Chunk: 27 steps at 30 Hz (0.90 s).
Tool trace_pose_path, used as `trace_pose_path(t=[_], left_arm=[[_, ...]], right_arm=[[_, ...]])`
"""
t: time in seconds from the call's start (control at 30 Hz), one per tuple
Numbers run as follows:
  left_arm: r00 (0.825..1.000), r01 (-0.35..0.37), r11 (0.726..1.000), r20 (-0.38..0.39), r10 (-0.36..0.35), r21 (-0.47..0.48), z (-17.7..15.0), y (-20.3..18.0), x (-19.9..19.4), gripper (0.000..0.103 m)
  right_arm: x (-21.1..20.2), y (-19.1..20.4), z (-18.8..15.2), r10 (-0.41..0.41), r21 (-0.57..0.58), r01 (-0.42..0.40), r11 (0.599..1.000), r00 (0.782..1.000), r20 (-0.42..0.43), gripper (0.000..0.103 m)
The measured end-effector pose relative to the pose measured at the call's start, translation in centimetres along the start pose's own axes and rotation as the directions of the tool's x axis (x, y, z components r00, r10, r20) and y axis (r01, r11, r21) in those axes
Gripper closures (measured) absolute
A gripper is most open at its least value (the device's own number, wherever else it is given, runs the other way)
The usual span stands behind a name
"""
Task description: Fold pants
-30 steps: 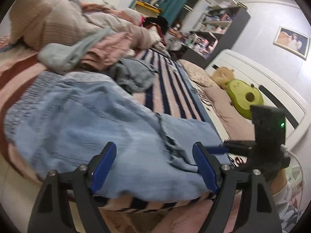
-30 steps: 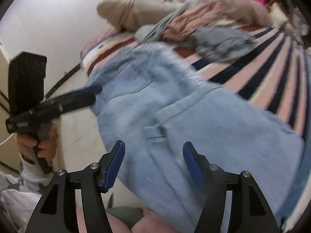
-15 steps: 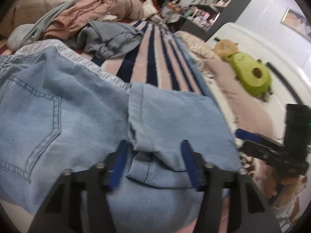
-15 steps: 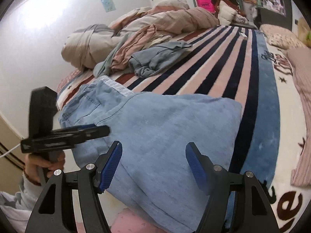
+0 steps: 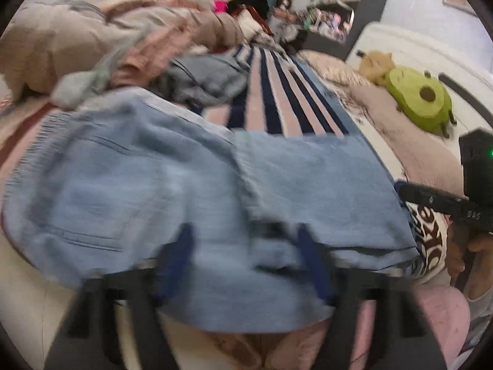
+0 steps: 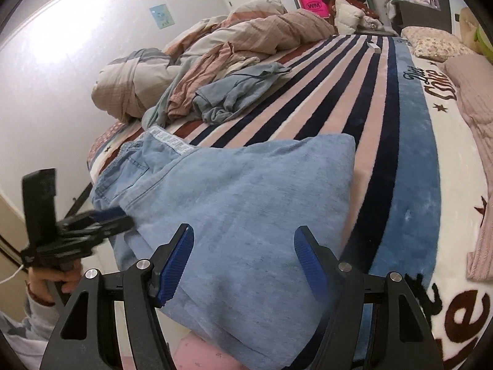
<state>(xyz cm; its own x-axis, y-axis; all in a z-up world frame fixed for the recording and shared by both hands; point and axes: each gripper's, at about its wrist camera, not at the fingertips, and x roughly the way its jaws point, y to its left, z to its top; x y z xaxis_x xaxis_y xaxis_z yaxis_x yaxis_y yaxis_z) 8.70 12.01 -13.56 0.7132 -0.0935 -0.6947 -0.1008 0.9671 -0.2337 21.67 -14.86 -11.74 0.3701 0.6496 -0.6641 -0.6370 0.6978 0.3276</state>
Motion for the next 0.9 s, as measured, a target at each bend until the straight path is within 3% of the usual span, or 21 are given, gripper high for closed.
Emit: trace_pose_path(t=[0.1,0.2,0.37,0.57,0.7,0.8,0.9], left_arm=[[0.998,-0.033,0.993,0.04,0.037,-0.112,0.3,4.3,-1.9,0.029],[0.992,-0.089,0.962,0.059,0.108,-0.259,-0.3,9.7,-3.2,0.029],[0.99,-0.063,0.912,0.092,0.11,-0.405,-1.7,15.6,-3.5,0.029],[0.991,-0.069,0.889,0.073,0.114,-0.453,-2.2,16.6,-2.4,0.029],[0.988,-0.082,0.895,0.081,0.131,-0.439,-2.3,16.1,-3.7,0.029],[0.986,-0.039,0.881,0.125,0.111,-0.472,-2.4,17.0,-5.5,0.029],[0.977,-0.085,0.869,0.128,0.168,-0.487,-2.6,19.0,-5.9,0.023]], right_arm=[[-0.2,0.6,0.4,-0.006,-0.006,0.006,1.0,1.0,0.008,0.039],[-0.3,1.3,0.9,-0.019,-0.015,0.019,1.0,1.0,0.011,0.039],[0.3,2.3,1.7,-0.053,-0.03,0.053,0.998,0.999,-0.012,0.039],[1.1,3.4,2.2,-0.121,-0.055,0.118,0.991,0.992,-0.043,0.039],[1.2,3.7,2.4,-0.149,-0.064,0.145,0.987,0.987,-0.053,0.039],[1.6,3.9,2.8,-0.159,-0.066,0.155,0.986,0.985,-0.063,0.039],[2.3,4.2,3.1,-0.168,-0.082,0.162,0.983,0.983,-0.077,0.039]])
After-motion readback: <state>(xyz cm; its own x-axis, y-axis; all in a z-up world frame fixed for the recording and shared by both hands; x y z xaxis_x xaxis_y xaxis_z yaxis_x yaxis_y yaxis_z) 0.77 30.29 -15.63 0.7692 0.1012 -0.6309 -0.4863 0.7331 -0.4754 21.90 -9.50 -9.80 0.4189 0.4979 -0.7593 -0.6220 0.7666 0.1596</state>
